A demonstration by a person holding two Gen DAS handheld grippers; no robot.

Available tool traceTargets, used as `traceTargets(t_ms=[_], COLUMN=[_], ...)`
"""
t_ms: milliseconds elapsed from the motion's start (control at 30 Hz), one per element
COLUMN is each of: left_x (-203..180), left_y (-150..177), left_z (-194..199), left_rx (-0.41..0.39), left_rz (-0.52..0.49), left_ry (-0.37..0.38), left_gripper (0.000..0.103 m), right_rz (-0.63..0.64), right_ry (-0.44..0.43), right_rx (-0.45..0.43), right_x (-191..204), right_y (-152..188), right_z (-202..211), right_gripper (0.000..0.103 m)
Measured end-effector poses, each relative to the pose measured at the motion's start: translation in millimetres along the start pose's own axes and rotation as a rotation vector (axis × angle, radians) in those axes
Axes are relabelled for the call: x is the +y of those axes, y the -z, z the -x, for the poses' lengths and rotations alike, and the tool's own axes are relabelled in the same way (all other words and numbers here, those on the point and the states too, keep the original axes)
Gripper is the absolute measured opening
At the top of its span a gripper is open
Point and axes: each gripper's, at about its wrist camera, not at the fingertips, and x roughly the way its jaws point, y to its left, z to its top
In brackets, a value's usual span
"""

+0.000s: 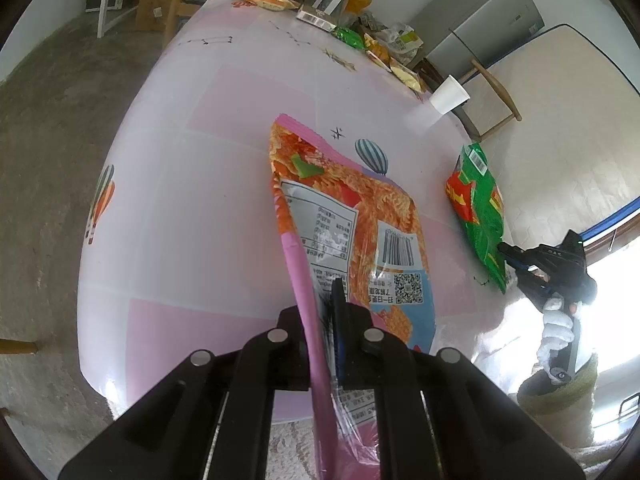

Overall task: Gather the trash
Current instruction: 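Grasp the green snack bag with the right gripper and lift it, then carry the pink-orange bag and green bag over the blue wastebasket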

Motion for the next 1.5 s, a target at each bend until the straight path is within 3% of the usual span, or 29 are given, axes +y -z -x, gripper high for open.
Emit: traceTargets(t_ms=[233,400,500,667,767,933,1067,1167,1500], left_x=[-1,-15,-30,-46,-46,-41,-37,-35,-48], left_y=[-6,-16,-21,-18,-15,-13,-7,-4,-3], left_z=[15,35,36,12,1,-1,2,6,49], left_rx=[-0.083,-0.164,-0.174,-0.136,-0.109,-0.095,-0.095,-0.104,-0.217], left_rz=[0.014,0.007,-0.029,-0.091,-0.084,-0.064,-0.047,-0.037,-0.049], left_ry=[0.043,0.116,0.131,0.057,0.054,0.06,0.059,0.059,0.11], left_gripper=[0.002,0.001,0.001,0.001,0.001,0.001,0.001,0.001,0.0], right_rz=[0.377,0.507,0.52,0.464,0.421,0.412,0.418,0.415,0.379], right_ry=[0.109,0.139,0.117,0.004,-0.08,-0.128,-0.1,-0.078,-0.076], right_rx=[-0.016,0.035,0.053,0.09,0.113,0.143,0.153,0.142,-0.015], right_x=[60,78,82,85,90,98,101,105,95], right_y=[31,57,66,68,63,63,67,67,44], right_z=[27,27,25,20,14,9,4,3,43], right_gripper=[0.002,0.002,0.002,0.002,0.005,0.009,0.01,0.003,0.0])
